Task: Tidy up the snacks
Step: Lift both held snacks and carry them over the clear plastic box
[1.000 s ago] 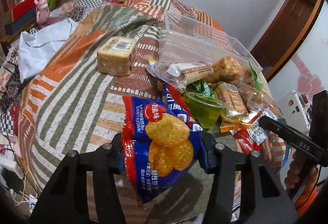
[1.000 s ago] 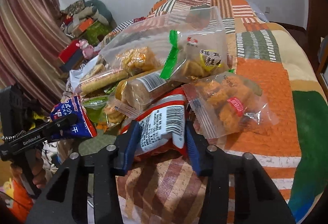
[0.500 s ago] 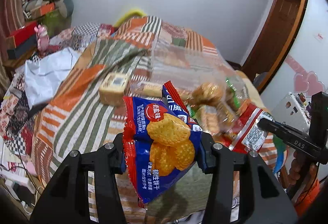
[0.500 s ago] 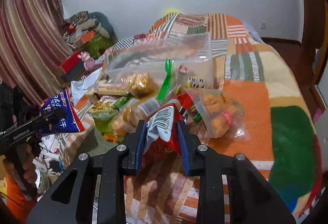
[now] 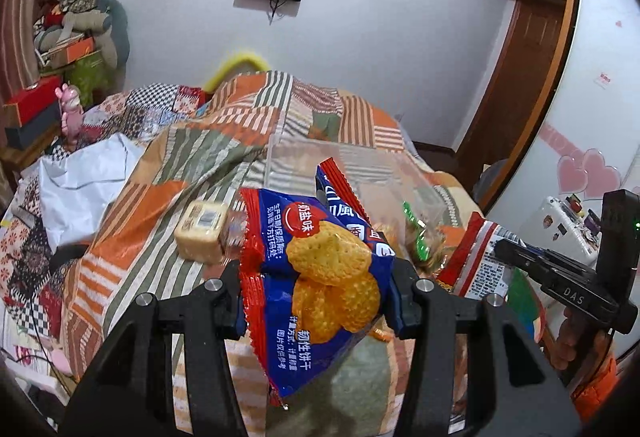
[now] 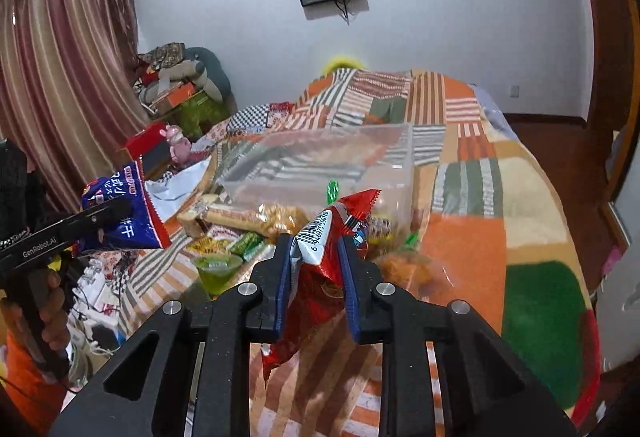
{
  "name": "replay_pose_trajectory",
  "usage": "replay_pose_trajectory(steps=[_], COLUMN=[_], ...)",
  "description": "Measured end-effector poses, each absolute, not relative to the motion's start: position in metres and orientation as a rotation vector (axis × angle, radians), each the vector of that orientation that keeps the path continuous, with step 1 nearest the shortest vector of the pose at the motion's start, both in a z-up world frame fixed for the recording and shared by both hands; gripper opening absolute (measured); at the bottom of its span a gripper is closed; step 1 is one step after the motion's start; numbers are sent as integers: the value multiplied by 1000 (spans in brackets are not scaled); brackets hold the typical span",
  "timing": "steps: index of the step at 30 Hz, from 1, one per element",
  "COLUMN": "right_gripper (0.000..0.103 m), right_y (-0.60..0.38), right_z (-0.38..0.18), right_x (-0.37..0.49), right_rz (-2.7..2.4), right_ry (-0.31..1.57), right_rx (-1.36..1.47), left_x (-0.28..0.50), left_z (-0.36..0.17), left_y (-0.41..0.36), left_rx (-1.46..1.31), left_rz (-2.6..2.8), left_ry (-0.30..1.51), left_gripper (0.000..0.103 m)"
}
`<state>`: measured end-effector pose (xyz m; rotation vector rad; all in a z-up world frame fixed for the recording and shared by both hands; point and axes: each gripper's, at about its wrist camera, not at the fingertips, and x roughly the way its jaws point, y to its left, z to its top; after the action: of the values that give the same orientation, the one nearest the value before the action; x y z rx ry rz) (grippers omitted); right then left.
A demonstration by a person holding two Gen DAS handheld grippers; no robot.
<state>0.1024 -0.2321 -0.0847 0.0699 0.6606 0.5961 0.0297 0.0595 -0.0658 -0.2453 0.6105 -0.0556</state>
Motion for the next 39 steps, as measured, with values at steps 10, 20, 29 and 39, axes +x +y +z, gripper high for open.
replay_pose_trajectory(steps=[10, 20, 29, 39], right_gripper=[21, 21, 21, 21], right_y=[-232, -222, -207, -193], right_z=[-54, -38, -41, -64], right_x=[121, 162, 195, 233], right_rz=[609, 595, 594, 598], right_ry=[552, 493, 495, 566], right_rx=[66, 64, 56, 78], left_x=[61, 109, 156, 209], left_z=[-46, -41, -51, -78], left_y=[52, 47, 42, 34], left_rx=[-235, -205, -187, -170], left_rz=[-94, -94, -83, -83], left_ry=[552, 538, 573, 654], left_gripper=[50, 50, 50, 50])
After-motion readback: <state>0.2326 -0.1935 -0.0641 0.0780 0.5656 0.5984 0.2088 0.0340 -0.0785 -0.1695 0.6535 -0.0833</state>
